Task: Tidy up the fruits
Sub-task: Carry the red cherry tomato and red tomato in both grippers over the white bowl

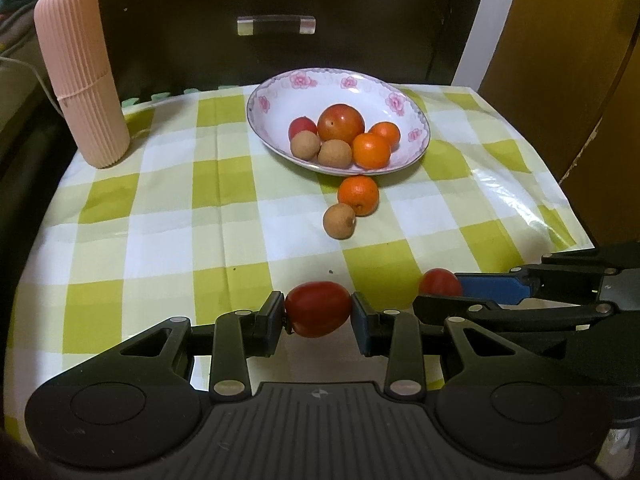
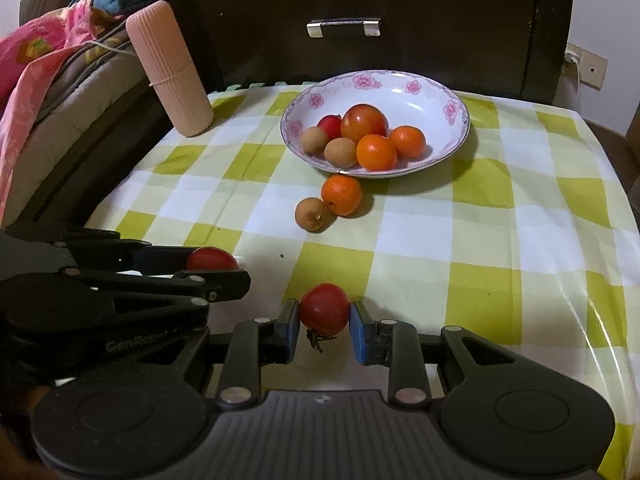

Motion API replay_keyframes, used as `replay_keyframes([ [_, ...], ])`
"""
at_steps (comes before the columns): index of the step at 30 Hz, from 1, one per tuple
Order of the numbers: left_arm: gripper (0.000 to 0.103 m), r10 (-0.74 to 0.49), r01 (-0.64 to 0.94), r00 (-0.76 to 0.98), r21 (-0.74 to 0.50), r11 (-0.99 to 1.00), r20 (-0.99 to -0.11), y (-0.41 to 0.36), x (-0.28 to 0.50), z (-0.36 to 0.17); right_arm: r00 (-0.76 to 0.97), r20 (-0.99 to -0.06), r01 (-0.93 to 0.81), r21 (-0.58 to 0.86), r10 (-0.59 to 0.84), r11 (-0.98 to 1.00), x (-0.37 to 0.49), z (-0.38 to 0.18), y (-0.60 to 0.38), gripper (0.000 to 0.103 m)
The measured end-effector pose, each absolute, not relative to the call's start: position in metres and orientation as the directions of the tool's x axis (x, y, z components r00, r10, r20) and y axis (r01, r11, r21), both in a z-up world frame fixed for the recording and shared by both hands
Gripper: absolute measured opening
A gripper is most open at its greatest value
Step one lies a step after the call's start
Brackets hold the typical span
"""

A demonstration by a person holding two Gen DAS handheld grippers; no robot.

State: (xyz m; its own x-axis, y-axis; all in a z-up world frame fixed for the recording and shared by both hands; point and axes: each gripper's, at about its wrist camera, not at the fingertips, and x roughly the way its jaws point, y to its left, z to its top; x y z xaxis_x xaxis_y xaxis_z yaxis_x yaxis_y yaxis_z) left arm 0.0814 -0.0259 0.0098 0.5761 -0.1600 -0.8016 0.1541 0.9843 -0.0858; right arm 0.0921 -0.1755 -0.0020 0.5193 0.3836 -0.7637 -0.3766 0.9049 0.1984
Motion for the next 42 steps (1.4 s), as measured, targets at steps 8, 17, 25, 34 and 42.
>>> replay_keyframes([
  [8,0.044,-0.173,0.153,0.587,-0.101,0.983,-0.791,-0.026,0.087,0.014,0.538,-0.748,-0.355,0.217,0.388,0.909,0.097,0.004,-0.179,0.027],
  [17,0.043,-0.176,0.163,0.600,-0.096,0.982,-0.780,-0.029,0.097,0.020,0.558,-0.738,-0.330,0.223,0.380,0.917,0.106,0.008,-0.182,0.027],
  [25,0.042,-0.175,0.169,0.624,-0.088,0.982,-0.762,-0.031,0.113,0.027,0.584,-0.722,-0.310,0.225,0.372,0.924,0.118,0.017,-0.185,0.027],
  [34,0.042,-0.172,0.169,0.653,-0.079,0.982,-0.737,-0.035,0.142,0.037,0.613,-0.697,-0.269,0.261,0.373,0.927,0.145,0.028,-0.190,0.027],
  [42,0.042,-0.171,0.162,0.667,-0.083,0.983,-0.725,-0.036,0.170,0.038,0.643,-0.670,-0.249,0.274,0.370,0.929,0.169,0.032,-0.193,0.027],
])
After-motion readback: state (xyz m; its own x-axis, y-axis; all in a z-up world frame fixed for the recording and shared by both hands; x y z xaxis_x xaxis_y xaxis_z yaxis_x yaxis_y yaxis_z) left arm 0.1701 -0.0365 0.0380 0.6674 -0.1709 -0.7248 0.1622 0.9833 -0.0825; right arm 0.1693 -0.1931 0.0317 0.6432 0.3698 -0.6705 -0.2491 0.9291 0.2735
